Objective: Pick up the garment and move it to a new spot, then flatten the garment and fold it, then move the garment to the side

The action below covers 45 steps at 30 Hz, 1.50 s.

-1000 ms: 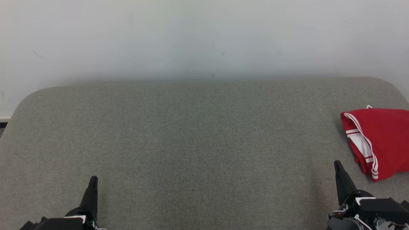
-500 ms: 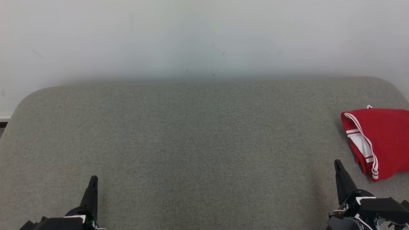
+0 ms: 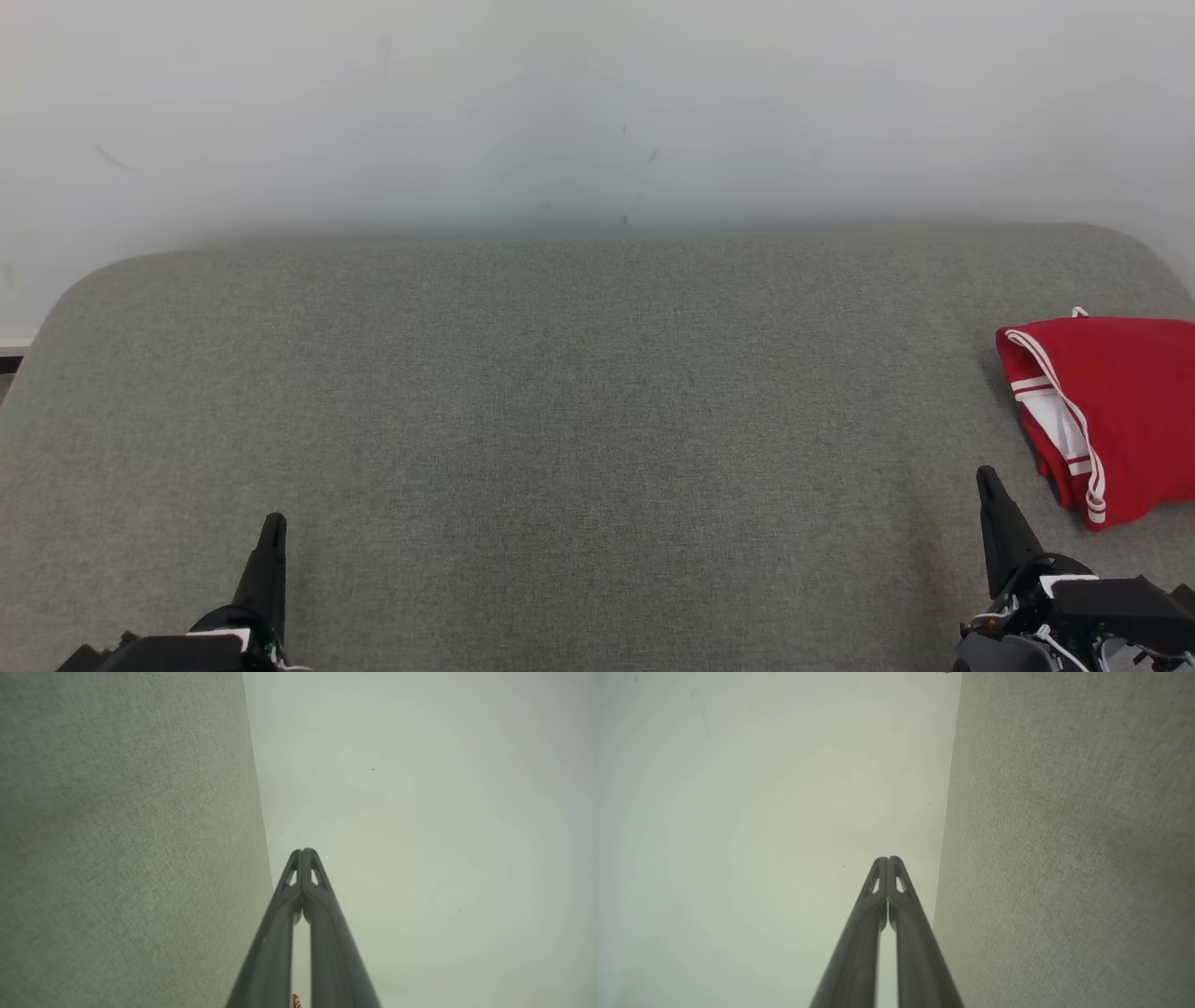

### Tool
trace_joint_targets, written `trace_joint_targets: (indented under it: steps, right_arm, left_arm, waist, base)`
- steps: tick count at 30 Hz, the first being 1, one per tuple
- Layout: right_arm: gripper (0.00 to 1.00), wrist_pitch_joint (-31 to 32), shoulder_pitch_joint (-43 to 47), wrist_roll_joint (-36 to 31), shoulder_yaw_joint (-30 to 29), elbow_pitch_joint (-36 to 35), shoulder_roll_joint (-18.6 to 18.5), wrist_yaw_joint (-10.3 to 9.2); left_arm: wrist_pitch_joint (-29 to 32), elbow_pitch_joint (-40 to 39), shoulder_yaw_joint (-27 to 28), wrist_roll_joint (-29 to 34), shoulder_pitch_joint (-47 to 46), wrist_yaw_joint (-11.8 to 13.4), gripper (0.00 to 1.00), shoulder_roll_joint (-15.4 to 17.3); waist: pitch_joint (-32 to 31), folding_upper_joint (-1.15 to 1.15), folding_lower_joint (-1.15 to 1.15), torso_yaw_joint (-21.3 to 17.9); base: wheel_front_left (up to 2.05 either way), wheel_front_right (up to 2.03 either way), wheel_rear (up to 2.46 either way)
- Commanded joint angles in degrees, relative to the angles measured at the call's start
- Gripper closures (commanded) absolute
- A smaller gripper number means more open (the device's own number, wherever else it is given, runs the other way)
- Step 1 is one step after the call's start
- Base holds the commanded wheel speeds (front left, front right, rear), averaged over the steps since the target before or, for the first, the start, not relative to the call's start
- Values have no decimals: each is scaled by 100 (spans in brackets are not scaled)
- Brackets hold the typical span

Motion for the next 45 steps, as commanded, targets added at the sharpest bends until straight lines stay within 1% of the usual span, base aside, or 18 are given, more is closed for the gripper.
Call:
trace_joint_targets:
  steps: [1,45]
  right_arm:
    - [100,17,-38,10,-6,-8,8,-12]
    - [100,16,-38,11,-5,-8,8,-12]
  left_arm:
    - [-1,-18,6,-34,-60,-16,100,25]
    - [-1,-19,7,-33,-58,-16,100,24]
  waist:
    - [0,0,0,0]
    - [0,0,0,0]
  base:
    - [0,0,0]
    - [0,0,0]
